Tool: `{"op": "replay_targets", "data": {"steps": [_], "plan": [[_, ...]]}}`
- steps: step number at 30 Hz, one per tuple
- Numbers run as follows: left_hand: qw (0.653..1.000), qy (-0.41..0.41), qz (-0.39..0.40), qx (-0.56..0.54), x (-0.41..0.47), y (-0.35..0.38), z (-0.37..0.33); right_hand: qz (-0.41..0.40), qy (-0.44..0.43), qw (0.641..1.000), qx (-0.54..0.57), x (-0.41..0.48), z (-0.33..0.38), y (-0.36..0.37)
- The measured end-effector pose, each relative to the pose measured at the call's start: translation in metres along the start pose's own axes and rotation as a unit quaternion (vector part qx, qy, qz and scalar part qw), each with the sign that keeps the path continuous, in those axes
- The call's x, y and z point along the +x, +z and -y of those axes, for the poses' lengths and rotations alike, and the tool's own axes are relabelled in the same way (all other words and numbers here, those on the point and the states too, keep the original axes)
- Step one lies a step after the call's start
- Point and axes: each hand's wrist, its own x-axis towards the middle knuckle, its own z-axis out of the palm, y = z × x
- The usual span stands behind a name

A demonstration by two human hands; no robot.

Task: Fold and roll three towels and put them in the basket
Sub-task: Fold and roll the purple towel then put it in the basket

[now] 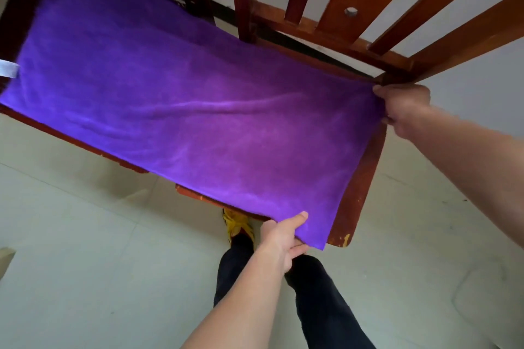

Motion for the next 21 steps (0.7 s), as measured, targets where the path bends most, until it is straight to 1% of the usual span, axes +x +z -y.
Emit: {"op": "replay_targets", "data": {"steps": [2, 4, 7, 11, 16, 21], "plan": [[1.0, -0.006, -0.006, -0.016, 0.012, 0.009, 0.012, 0.044, 0.028, 0.999, -0.002, 0.002, -0.011, 0.001], [0.999, -0.005, -0.018, -0.033, 0.024, 0.018, 0.025, 0.061, 0.042, 0.997, -0.004, 0.008, -0.028, 0.002], [0.996, 0.016, -0.057, -0.064, 0.037, 0.023, 0.04, 0.052, 0.032, 0.998, 0.014, 0.017, -0.046, 0.003], [0.994, 0.034, -0.05, -0.089, 0.03, 0.02, 0.049, 0.032, 0.02, 0.999, 0.023, 0.011, -0.043, -0.004], [0.989, 0.061, -0.078, -0.113, -0.024, 0.007, 0.041, 0.03, -0.035, 0.999, 0.023, -0.03, -0.009, -0.017], [0.959, 0.163, -0.151, -0.177, -0.089, -0.031, 0.01, 0.078, -0.113, 0.99, 0.014, -0.092, 0.05, 0.0]]}}
